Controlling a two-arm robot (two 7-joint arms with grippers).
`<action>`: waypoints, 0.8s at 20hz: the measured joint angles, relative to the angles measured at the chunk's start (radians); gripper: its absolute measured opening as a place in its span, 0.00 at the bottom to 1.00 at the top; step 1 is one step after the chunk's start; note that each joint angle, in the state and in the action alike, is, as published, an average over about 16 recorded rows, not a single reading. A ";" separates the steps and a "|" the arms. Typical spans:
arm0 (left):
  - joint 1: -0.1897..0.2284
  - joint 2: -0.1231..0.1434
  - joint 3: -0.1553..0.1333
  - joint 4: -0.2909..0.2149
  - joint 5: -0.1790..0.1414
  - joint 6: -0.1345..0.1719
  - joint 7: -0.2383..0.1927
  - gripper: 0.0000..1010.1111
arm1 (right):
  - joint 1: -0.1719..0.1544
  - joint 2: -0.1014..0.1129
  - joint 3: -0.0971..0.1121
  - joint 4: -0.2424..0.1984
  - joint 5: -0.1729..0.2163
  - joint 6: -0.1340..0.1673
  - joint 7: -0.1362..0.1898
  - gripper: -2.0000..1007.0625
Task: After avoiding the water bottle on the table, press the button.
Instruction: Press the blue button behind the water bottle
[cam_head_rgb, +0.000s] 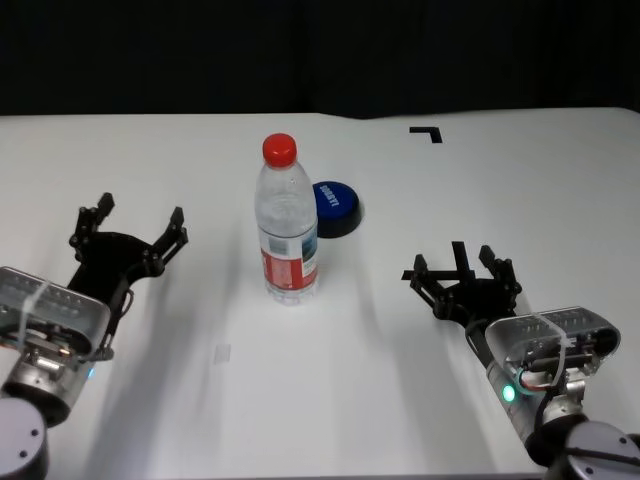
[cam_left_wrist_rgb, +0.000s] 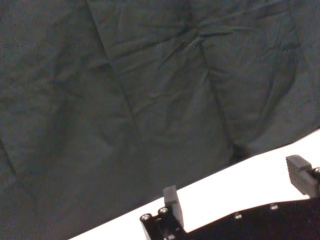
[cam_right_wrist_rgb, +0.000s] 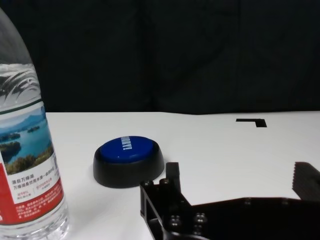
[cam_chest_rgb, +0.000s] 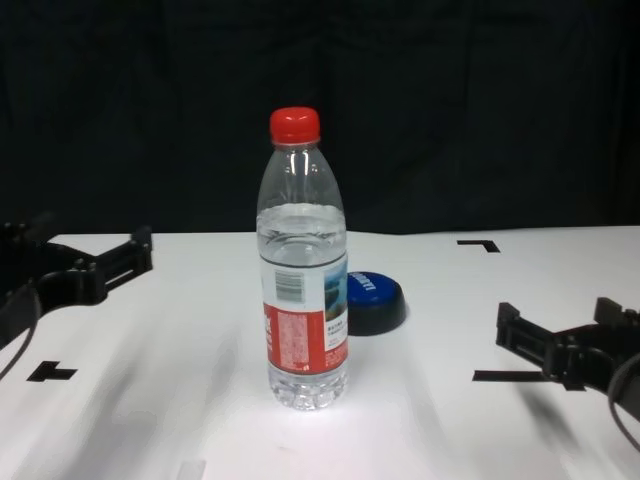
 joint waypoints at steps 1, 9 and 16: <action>0.008 -0.005 -0.003 -0.007 0.006 0.002 0.006 0.99 | 0.000 0.000 0.000 0.000 0.000 0.000 0.000 1.00; 0.069 -0.044 -0.027 -0.060 0.050 0.017 0.052 0.99 | 0.000 0.000 0.000 0.000 0.000 0.000 0.000 1.00; 0.109 -0.075 -0.041 -0.090 0.080 0.023 0.078 0.99 | 0.000 0.000 0.000 0.000 0.000 0.000 0.000 1.00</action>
